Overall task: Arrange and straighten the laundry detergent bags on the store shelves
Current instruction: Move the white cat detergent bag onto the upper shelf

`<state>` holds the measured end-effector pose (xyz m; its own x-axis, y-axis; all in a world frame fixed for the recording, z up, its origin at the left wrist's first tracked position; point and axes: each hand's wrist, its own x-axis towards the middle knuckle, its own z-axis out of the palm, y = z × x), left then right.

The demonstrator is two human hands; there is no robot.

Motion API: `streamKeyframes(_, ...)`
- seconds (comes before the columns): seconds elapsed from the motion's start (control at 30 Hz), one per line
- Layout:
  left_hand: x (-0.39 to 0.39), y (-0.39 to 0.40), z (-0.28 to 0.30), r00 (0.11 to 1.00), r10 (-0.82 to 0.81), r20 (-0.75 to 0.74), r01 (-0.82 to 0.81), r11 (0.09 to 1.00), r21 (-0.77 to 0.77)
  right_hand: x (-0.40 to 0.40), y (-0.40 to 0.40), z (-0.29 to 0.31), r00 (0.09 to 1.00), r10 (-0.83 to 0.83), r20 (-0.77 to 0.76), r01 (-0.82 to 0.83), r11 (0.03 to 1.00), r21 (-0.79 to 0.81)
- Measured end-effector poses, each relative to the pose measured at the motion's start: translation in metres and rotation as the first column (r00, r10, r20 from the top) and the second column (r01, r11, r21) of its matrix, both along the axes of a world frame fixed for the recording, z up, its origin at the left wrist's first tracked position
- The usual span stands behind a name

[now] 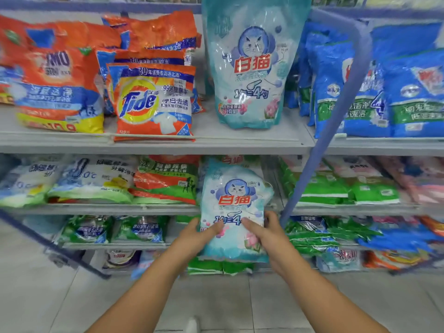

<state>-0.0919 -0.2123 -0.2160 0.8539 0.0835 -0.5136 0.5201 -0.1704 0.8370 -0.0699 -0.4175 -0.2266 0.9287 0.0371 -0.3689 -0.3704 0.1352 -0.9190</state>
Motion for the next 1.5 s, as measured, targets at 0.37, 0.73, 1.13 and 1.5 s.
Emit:
streamKeyframes(0.37, -0.05, -0.042, 0.113, 0.927, 0.106, 0.359, -0.078, 0.993, -0.091, -0.033, -0.051, 0.133, 0.931, 0.196, 0.308, -0.199, 0.98, -0.02)
streamKeyframes(0.73, 0.027, -0.047, 0.213, 0.708, 0.023, 0.705, -0.104, 0.992, 0.072, 0.035, -0.047, 0.219, 0.774, 0.055, 0.631, -0.051, 0.998, -0.024)
streamKeyframes(1.13, 0.17, -0.034, 0.176, 0.754, -0.179, 0.632, -0.018, 0.956, 0.292, 0.164, -0.029, 0.181, 0.837, 0.023, 0.546, 0.164, 0.943, -0.291)
streamKeyframes(1.5, 0.188, -0.027, 0.158, 0.703, -0.232, 0.673, -0.015, 0.94, 0.34, 0.175, -0.024, 0.171, 0.8, -0.085, 0.594, 0.282, 0.927, -0.248)
